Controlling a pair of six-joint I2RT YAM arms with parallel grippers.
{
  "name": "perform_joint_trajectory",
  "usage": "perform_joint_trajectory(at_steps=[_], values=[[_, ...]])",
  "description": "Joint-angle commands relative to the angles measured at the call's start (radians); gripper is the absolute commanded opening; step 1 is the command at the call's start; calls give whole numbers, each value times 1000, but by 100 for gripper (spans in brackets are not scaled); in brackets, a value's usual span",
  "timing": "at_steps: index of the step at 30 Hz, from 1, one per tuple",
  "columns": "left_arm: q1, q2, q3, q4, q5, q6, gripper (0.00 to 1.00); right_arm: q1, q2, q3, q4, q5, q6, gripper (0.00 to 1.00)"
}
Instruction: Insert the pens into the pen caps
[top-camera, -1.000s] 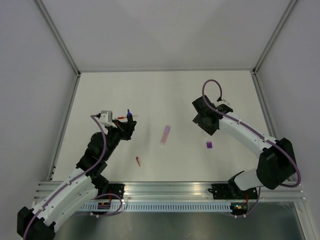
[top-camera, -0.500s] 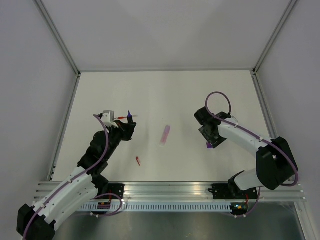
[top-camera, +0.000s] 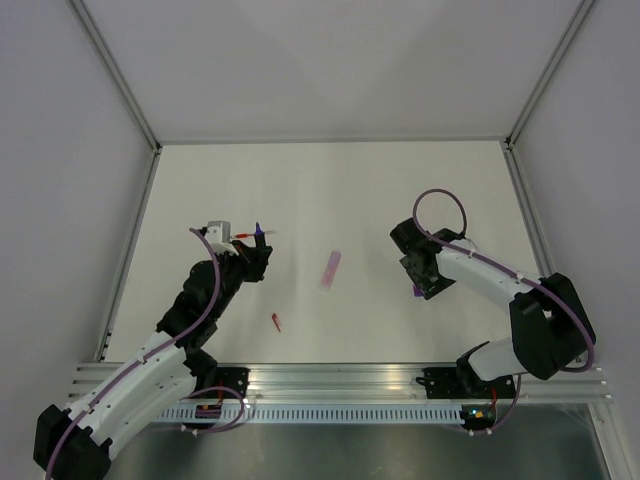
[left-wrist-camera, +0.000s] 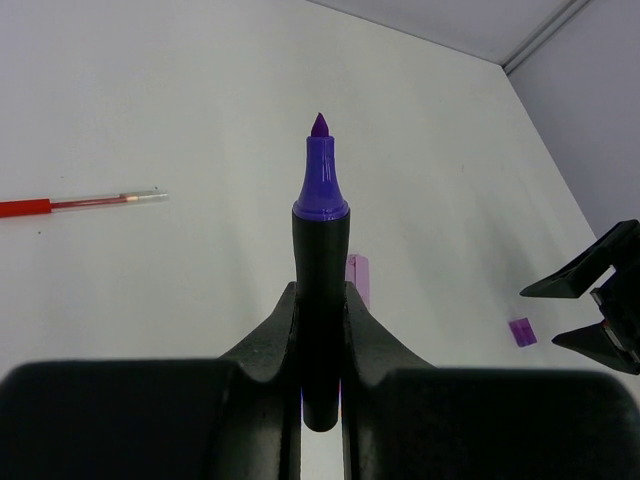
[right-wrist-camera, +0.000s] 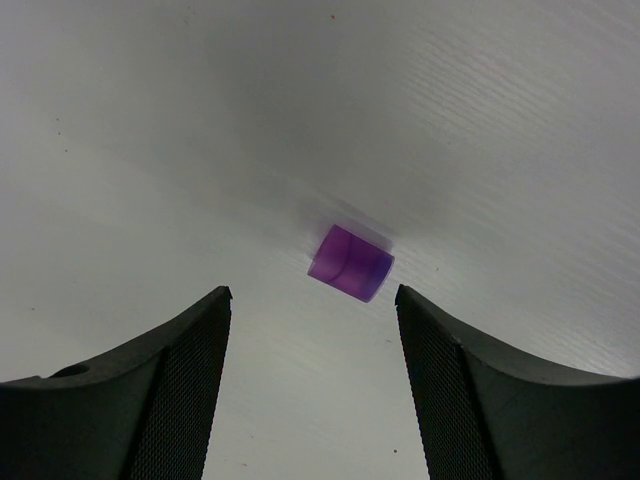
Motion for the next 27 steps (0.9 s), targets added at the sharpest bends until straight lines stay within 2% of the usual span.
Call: perform_joint_trajectory(at_steps=[1,19,27], values=[[0,-3,29,6,-8,4,2,-6,7,-24,20,17,53,73],[0,-3,27,4,-12,2,2,-34,37,-88,108,-13,48,72],[0,0,30,2,-11,2,2,-34,54,-117,146,-33,53,65]])
